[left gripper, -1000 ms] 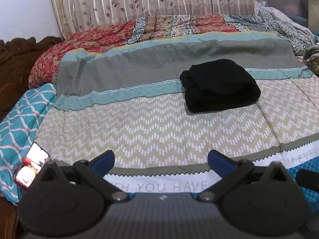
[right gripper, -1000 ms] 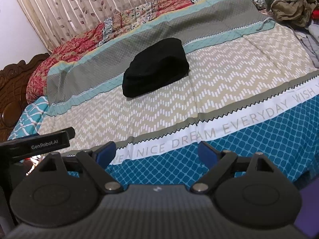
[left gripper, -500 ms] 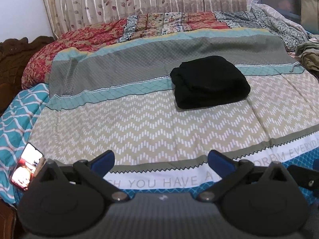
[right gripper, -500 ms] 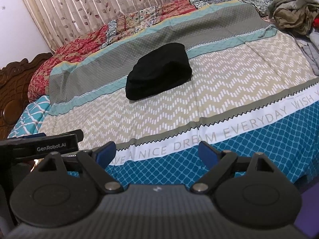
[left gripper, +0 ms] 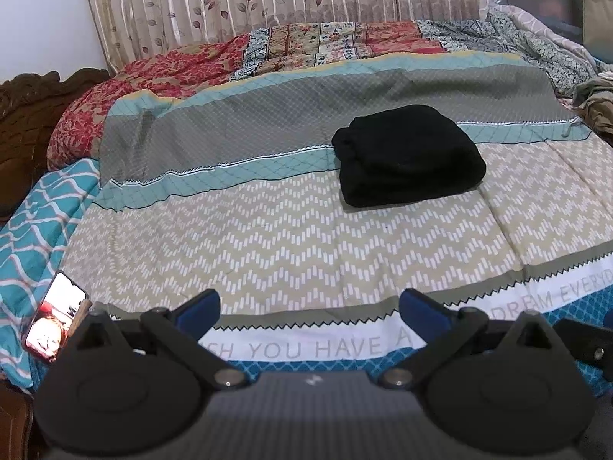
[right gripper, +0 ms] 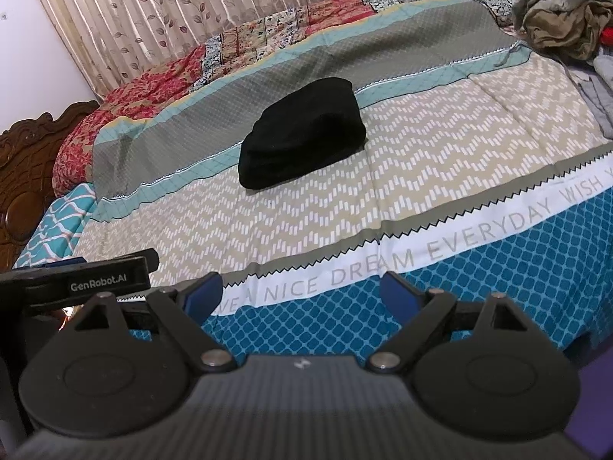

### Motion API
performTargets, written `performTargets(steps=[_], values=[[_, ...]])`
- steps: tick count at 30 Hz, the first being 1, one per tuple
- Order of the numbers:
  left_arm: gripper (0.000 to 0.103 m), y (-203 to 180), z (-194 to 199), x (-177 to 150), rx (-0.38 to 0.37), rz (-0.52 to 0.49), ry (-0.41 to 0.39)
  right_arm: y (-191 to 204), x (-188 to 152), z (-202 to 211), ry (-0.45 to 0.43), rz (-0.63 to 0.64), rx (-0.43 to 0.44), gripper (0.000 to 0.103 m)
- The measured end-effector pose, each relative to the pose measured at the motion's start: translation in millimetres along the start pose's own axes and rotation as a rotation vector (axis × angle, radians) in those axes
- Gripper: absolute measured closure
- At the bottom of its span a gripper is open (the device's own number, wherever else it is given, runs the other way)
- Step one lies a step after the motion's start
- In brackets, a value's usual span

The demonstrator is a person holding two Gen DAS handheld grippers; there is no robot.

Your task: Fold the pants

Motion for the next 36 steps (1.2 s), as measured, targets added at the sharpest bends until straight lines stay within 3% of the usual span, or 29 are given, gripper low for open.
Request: performTargets(steps=[36], values=[[0.0,0,-21,-26,0.003,-0.009,0.122,-2,-13,-8,0.049,-0.031,-0.01,0.012]])
Point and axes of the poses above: each gripper's, at about its wrist camera, not at the fingertips, and z roughly against the way its jaws point, y to its left, x to its top, the point moved 6 cm from there along -z, roughly the way its jaws point, and after that the axes turned 14 degrees about -y, right-handed, at the moved point
